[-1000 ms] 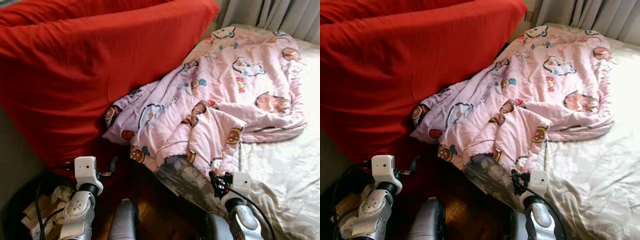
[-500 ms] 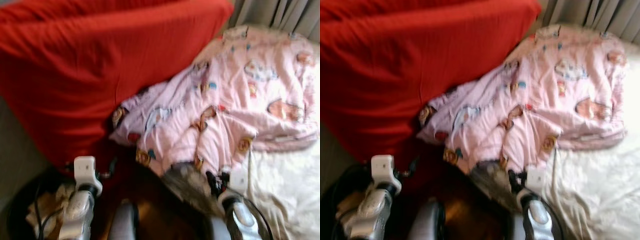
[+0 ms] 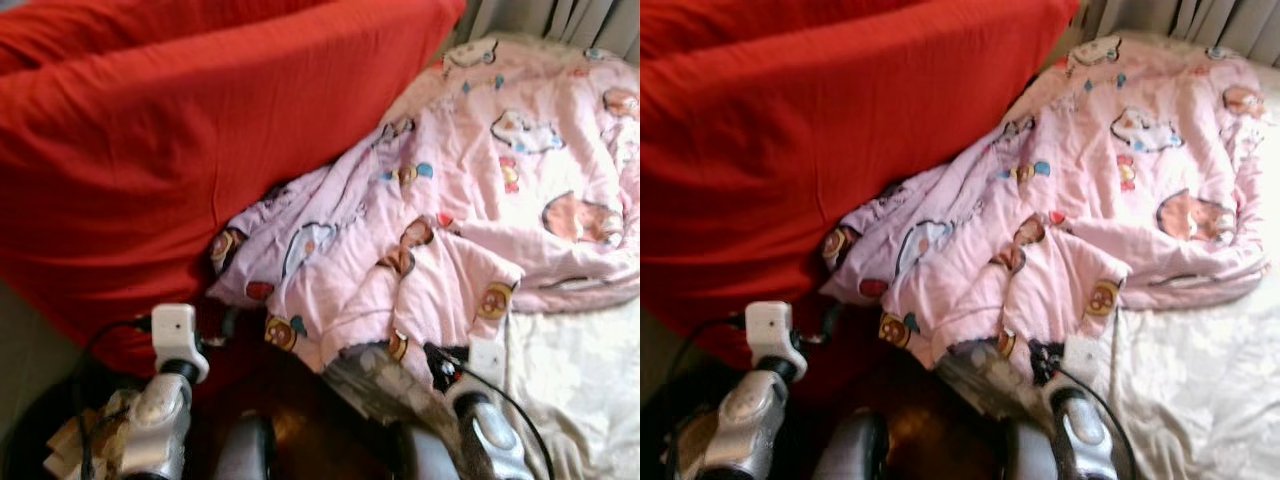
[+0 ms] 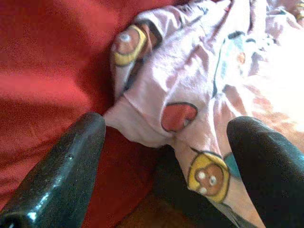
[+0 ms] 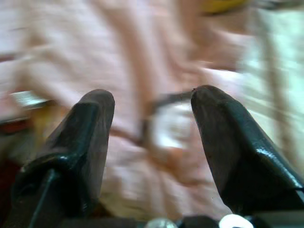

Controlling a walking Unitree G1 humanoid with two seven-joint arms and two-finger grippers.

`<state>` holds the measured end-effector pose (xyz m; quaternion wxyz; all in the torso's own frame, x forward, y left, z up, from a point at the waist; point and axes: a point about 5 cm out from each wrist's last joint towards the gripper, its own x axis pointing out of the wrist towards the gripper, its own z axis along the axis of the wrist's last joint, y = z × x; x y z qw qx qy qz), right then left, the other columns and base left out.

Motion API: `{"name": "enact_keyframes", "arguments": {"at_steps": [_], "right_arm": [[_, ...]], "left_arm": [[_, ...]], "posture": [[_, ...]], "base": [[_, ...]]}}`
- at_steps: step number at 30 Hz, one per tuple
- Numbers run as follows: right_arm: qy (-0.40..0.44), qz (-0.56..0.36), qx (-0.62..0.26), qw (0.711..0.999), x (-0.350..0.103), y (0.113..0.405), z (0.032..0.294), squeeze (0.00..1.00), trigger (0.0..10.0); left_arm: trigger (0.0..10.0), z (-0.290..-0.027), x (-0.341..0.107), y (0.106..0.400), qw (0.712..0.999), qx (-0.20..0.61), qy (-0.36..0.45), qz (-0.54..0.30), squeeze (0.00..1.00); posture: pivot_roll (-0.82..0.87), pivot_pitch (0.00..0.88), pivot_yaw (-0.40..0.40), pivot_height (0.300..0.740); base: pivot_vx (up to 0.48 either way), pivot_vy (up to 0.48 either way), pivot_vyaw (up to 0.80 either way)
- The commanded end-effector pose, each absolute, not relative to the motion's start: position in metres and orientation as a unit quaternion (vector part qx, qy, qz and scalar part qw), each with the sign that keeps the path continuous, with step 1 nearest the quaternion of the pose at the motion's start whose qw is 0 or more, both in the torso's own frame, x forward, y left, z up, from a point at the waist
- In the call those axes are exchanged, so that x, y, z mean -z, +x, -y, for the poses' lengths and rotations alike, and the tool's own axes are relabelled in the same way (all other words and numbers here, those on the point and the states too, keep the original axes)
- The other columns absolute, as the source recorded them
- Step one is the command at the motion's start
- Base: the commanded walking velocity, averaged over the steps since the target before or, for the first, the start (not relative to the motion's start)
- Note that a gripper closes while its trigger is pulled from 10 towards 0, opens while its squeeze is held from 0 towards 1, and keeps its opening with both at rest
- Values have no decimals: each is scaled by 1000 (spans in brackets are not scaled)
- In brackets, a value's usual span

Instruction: Clean up the room

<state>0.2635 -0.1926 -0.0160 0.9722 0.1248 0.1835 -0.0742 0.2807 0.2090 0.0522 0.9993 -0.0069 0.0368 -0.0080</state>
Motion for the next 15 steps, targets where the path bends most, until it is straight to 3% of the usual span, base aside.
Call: {"name": "enact_keyframes", "arguments": {"at_steps": [1, 2, 3, 13, 14, 15], "right_arm": [[145, -204, 105, 962, 24, 257, 196, 188, 10000], [145, -205, 105, 962, 24, 257, 196, 639, 10000], [140, -204, 103, 963, 23, 257, 196, 1000, 10000], [146, -220, 111, 958, 28, 254, 194, 1000, 10000], [146, -225, 112, 957, 29, 253, 193, 149, 10000], [146, -226, 112, 957, 30, 252, 192, 149, 10000]], "left_arm": [[10000, -216, -49, 275, 999, -2, -6, -46, 0], [10000, -216, -49, 274, 999, -3, -6, -46, 0], [10000, -216, -49, 274, 999, -3, -5, -46, 0], [10000, -220, -49, 271, 999, -2, 2, -51, 0], [10000, -221, -48, 270, 999, -3, 3, -52, 0], [10000, -221, -48, 270, 999, -3, 3, -52, 0]], "posture": [[79, 188, -11, 608], [80, 187, -11, 608], [82, 186, -11, 608], [91, 192, 0, 608], [91, 192, 0, 608], [91, 192, 0, 608]], "base": [[0, 0, 0], [0, 0, 0], [0, 0, 0], [0, 0, 0], [0, 0, 0], [0, 0, 0]]}}
